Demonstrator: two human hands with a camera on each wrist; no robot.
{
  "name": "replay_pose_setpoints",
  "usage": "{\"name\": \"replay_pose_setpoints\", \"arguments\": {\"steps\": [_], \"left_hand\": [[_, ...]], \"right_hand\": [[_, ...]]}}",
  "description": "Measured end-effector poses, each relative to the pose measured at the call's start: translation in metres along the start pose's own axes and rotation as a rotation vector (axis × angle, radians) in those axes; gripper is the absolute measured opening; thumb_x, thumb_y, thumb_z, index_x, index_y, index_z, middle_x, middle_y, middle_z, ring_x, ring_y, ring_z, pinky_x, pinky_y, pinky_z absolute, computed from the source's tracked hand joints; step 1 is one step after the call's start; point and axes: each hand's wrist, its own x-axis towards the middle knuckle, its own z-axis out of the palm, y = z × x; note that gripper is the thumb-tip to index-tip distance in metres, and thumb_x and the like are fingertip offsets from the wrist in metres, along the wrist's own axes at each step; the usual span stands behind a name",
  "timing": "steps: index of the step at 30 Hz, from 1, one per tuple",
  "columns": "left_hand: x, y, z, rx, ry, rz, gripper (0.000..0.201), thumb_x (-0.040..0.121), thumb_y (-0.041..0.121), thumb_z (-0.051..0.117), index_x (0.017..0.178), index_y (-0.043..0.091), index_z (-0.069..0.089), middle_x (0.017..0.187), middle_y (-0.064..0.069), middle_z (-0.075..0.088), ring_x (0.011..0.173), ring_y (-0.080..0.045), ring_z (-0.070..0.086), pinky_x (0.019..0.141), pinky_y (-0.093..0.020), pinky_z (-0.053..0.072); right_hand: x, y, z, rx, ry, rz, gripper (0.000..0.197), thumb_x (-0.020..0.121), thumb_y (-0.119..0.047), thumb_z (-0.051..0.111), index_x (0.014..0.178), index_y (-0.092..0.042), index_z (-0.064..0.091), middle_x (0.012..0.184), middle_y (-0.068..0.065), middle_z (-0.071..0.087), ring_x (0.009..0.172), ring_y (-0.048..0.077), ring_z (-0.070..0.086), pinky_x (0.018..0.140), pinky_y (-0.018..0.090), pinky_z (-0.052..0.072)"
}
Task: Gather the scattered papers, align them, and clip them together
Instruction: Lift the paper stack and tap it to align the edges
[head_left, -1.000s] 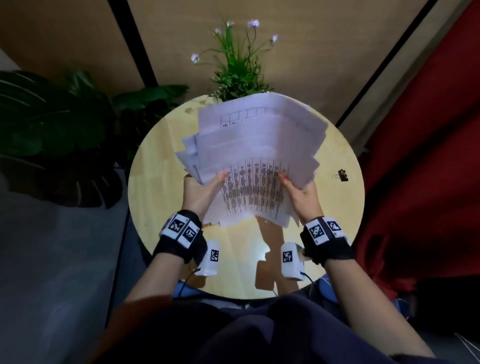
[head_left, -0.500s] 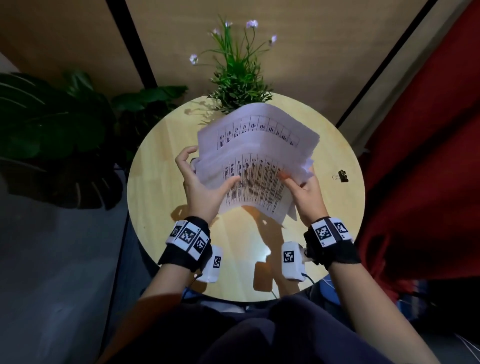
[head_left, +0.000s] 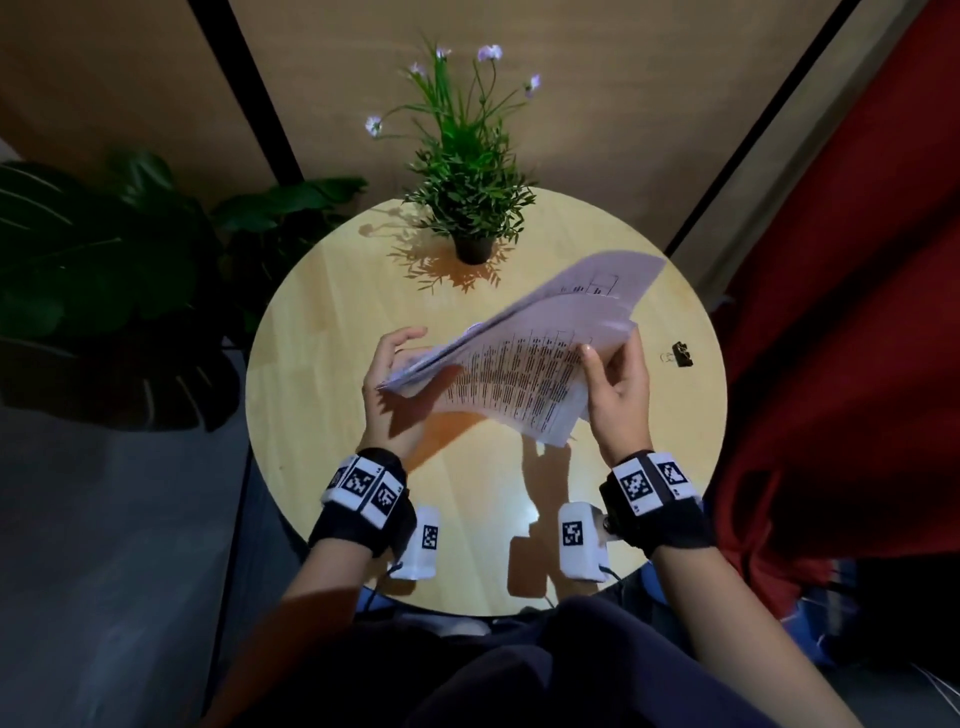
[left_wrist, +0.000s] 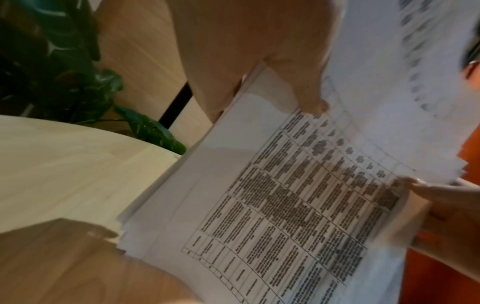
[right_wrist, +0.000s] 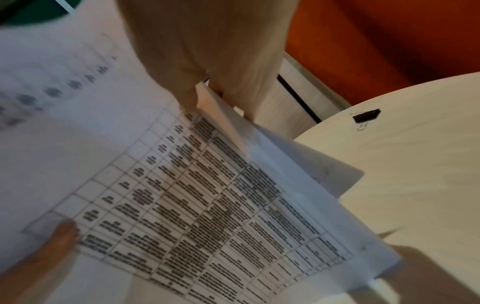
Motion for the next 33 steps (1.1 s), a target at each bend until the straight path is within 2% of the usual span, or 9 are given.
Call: {"name": "replay_pose_setpoints", "arguments": {"steps": [6, 10, 14, 16, 20, 26, 28, 30, 33], "left_hand": [[0.003, 0.002, 0.013, -0.01, 0.351, -0.019, 0.044, 0.08, 0.035, 0.071, 0.111, 0.036, 0.039, 0.099, 0.0, 0.057, 0.075, -0.002, 0.058, 0.067, -0.012, 0.045], [-0.001, -0.002, 0.014, 0.074, 0.151, -0.205, 0.053, 0.073, 0.047, 0.071, 0.111, 0.015, 0.05, 0.093, 0.01, 0.057, 0.093, -0.012, 0.061, 0.077, -0.02, 0.042], [-0.002, 0.009, 0.018, 0.058, 0.181, -0.057, 0.096, 0.07, 0.022, 0.081, 0.141, 0.02, 0.018, 0.132, 0.001, 0.045, 0.115, -0.006, 0.049, 0.095, -0.014, 0.038], [0.0, 0.009, 0.019, -0.029, 0.23, -0.031, 0.103, 0.064, 0.018, 0.085, 0.141, 0.028, 0.017, 0.131, -0.002, 0.053, 0.111, -0.007, 0.059, 0.083, -0.008, 0.049], [0.002, 0.01, 0.026, -0.054, 0.162, -0.092, 0.046, 0.069, 0.026, 0.08, 0.109, 0.011, 0.062, 0.099, -0.012, 0.071, 0.09, -0.028, 0.068, 0.085, -0.051, 0.056], [0.016, 0.024, 0.013, -0.119, 0.233, 0.036, 0.015, 0.079, -0.002, 0.07, 0.085, 0.01, 0.065, 0.076, 0.013, 0.069, 0.069, 0.005, 0.065, 0.069, -0.013, 0.051], [0.014, 0.022, 0.009, -0.087, 0.213, 0.034, 0.019, 0.077, -0.005, 0.071, 0.082, 0.012, 0.064, 0.072, 0.015, 0.069, 0.07, 0.001, 0.065, 0.068, -0.016, 0.052], [0.011, 0.008, 0.005, -0.055, 0.191, -0.022, 0.02, 0.077, 0.004, 0.074, 0.094, 0.009, 0.065, 0.089, 0.003, 0.072, 0.084, -0.01, 0.069, 0.076, -0.025, 0.056], [-0.003, -0.021, 0.006, 0.001, 0.075, -0.244, 0.043, 0.073, 0.036, 0.078, 0.106, 0.012, 0.064, 0.101, -0.002, 0.073, 0.096, -0.018, 0.069, 0.09, -0.042, 0.055]], "right_hand": [[0.0, -0.007, 0.01, -0.042, 0.142, -0.111, 0.011, 0.096, -0.003, 0.047, 0.103, -0.007, 0.054, 0.091, -0.004, 0.06, 0.086, 0.008, 0.057, 0.076, 0.021, 0.047], [0.0, -0.005, 0.004, 0.018, 0.04, 0.042, 0.029, 0.091, -0.015, 0.06, 0.117, -0.01, 0.048, 0.108, 0.0, 0.062, 0.102, 0.013, 0.06, 0.089, 0.033, 0.052], [0.001, -0.007, -0.001, 0.044, 0.034, 0.078, 0.065, 0.084, -0.022, 0.072, 0.136, -0.013, 0.033, 0.125, 0.015, 0.058, 0.12, 0.022, 0.057, 0.102, 0.035, 0.048], [0.001, -0.008, 0.001, 0.053, 0.073, 0.089, 0.056, 0.087, -0.012, 0.067, 0.134, -0.009, 0.036, 0.11, 0.006, 0.063, 0.107, 0.012, 0.062, 0.092, 0.023, 0.051], [0.004, -0.01, 0.006, -0.002, 0.146, 0.07, 0.02, 0.089, -0.005, 0.063, 0.098, -0.023, 0.062, 0.093, -0.004, 0.067, 0.088, 0.01, 0.064, 0.084, 0.039, 0.055], [0.016, -0.011, -0.014, -0.021, -0.14, 0.235, 0.034, 0.079, -0.021, 0.074, 0.109, -0.012, 0.061, 0.106, 0.004, 0.07, 0.097, 0.012, 0.069, 0.084, 0.035, 0.058], [0.014, 0.001, -0.02, -0.089, -0.118, 0.289, 0.037, 0.074, -0.037, 0.073, 0.099, -0.01, 0.066, 0.097, 0.004, 0.073, 0.09, 0.016, 0.07, 0.083, 0.042, 0.057], [0.013, 0.007, -0.02, -0.072, -0.084, 0.278, 0.009, 0.084, -0.023, 0.069, 0.09, -0.016, 0.069, 0.088, -0.002, 0.074, 0.084, 0.019, 0.07, 0.084, 0.044, 0.056], [0.013, 0.008, -0.014, -0.039, -0.093, 0.253, 0.018, 0.09, -0.005, 0.061, 0.098, -0.019, 0.068, 0.088, -0.004, 0.072, 0.082, 0.013, 0.065, 0.081, 0.036, 0.055]]}}
